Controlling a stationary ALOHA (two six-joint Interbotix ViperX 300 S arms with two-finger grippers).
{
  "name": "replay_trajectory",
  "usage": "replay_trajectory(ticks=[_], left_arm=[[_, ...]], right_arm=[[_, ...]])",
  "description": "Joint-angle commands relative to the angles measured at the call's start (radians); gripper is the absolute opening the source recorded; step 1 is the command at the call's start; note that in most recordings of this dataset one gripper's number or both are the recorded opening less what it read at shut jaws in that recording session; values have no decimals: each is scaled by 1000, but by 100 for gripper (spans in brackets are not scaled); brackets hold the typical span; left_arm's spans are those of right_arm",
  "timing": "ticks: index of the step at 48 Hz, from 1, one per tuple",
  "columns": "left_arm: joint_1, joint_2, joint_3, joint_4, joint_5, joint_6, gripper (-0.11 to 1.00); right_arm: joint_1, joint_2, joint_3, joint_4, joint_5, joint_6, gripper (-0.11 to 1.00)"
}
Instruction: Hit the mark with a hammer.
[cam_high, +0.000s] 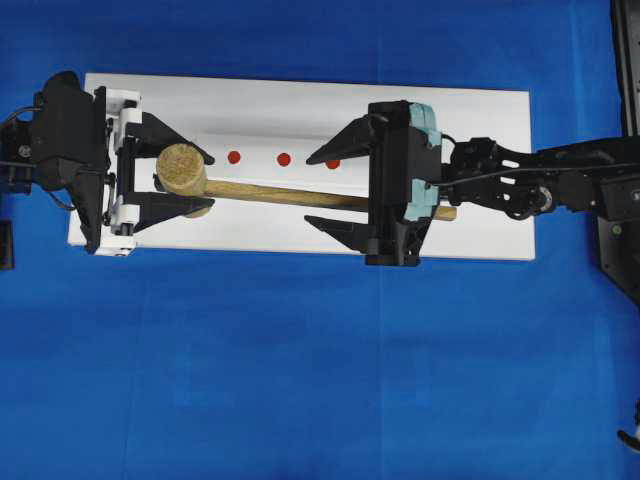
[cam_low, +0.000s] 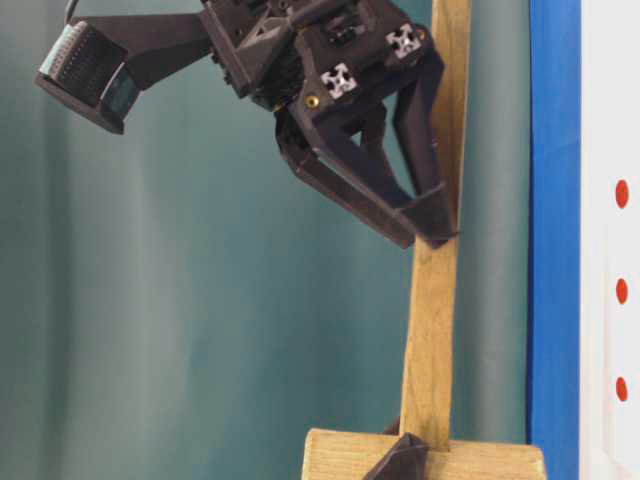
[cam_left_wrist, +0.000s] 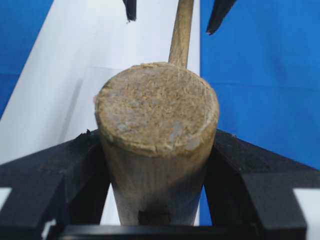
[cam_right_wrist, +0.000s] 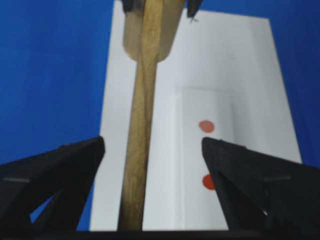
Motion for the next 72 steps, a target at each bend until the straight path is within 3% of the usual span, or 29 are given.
replay_trajectory(ticks=[1, 6, 9, 15, 24, 35, 45, 65, 68, 72], left_arm=[[-2, -11, -18, -3, -3, -23, 46], [-2, -12, -17, -3, 8, -87, 46], [-2, -17, -21, -6, 18, -175, 46], [-3, -21, -23, -6, 35, -397, 46], [-5, -23, -21, -6, 95, -785, 46], [-15, -32, -25, -5, 153, -1080, 46], [-40, -58, -28, -3, 143, -1170, 46], [-71, -81, -31, -3, 101, -1183, 46], [-80, -80, -38, -3, 83, -1181, 46], [-84, -80, -38, -3, 81, -1181, 46]], right_arm=[[3, -21, -26, -5, -12, -2, 91], [6, -21, -29, -5, -12, -5, 87], [11, -21, -32, -9, -12, -5, 88], [14, -21, -34, -37, -12, -6, 88], [17, -21, -34, -98, -20, -6, 88], [17, -21, -32, -140, -20, -6, 88], [17, -18, -28, -158, -20, -6, 88], [18, 66, -52, -172, -14, -6, 86], [17, 66, -52, -178, -14, -8, 82], [17, 66, -52, -183, -8, -12, 62]])
